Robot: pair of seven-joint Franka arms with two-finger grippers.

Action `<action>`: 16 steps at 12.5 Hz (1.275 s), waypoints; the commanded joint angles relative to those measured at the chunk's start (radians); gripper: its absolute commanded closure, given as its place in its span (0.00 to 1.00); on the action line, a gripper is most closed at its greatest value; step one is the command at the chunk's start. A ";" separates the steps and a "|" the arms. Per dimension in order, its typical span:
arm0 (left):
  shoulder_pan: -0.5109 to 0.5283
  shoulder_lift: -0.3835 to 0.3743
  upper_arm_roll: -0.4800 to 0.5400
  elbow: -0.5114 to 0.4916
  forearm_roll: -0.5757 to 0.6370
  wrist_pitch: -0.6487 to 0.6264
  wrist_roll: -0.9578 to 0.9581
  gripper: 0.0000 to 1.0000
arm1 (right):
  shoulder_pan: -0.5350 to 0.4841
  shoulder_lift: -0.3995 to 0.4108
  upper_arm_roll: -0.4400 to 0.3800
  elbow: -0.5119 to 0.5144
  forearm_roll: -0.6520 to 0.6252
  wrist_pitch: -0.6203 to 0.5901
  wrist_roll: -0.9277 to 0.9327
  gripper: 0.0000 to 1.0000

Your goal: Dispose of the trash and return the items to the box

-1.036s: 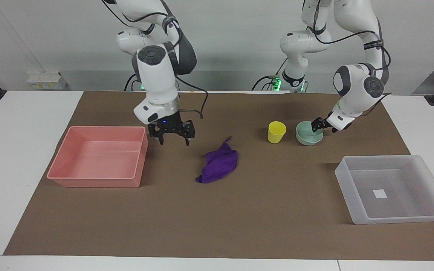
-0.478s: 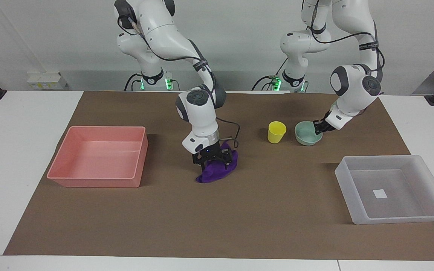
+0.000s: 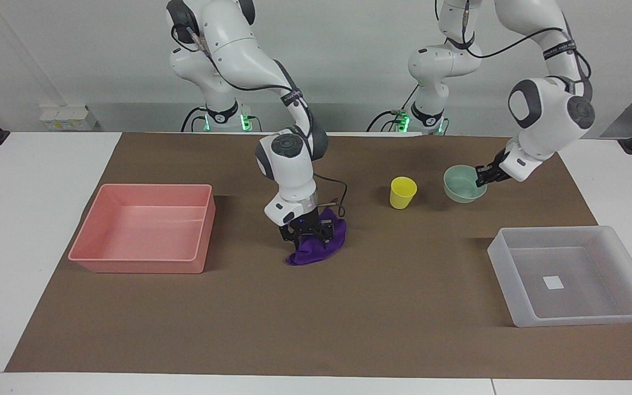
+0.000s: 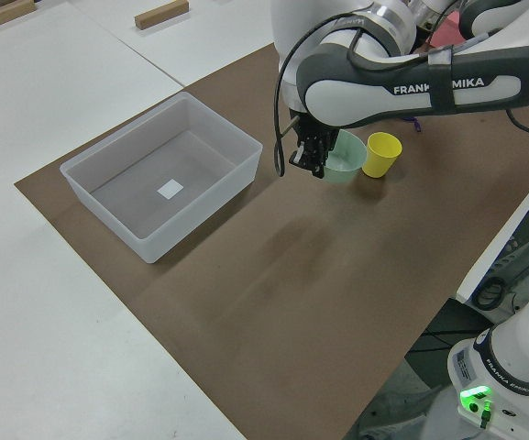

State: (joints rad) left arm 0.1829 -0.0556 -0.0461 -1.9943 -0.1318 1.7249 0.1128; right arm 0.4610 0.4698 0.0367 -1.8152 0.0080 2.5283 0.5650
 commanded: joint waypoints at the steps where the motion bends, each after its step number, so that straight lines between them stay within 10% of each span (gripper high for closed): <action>1: 0.053 0.164 -0.006 0.248 -0.012 -0.073 0.004 1.00 | -0.002 -0.010 0.000 0.000 0.001 -0.051 0.010 1.00; 6: 0.151 0.437 -0.008 0.552 -0.011 0.003 0.014 1.00 | -0.019 -0.025 0.000 0.097 0.027 -0.184 0.041 1.00; 10: 0.154 0.545 -0.006 0.554 -0.011 0.278 -0.008 1.00 | -0.063 -0.160 -0.014 0.136 0.040 -0.368 0.055 1.00; 16: 0.142 0.657 -0.006 0.549 0.000 0.364 0.005 0.98 | -0.230 -0.324 -0.014 0.228 0.036 -0.699 -0.075 1.00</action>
State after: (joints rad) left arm 0.3304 0.5694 -0.0572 -1.4770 -0.1320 2.0871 0.1119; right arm 0.2956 0.1909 0.0146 -1.6035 0.0308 1.8983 0.5665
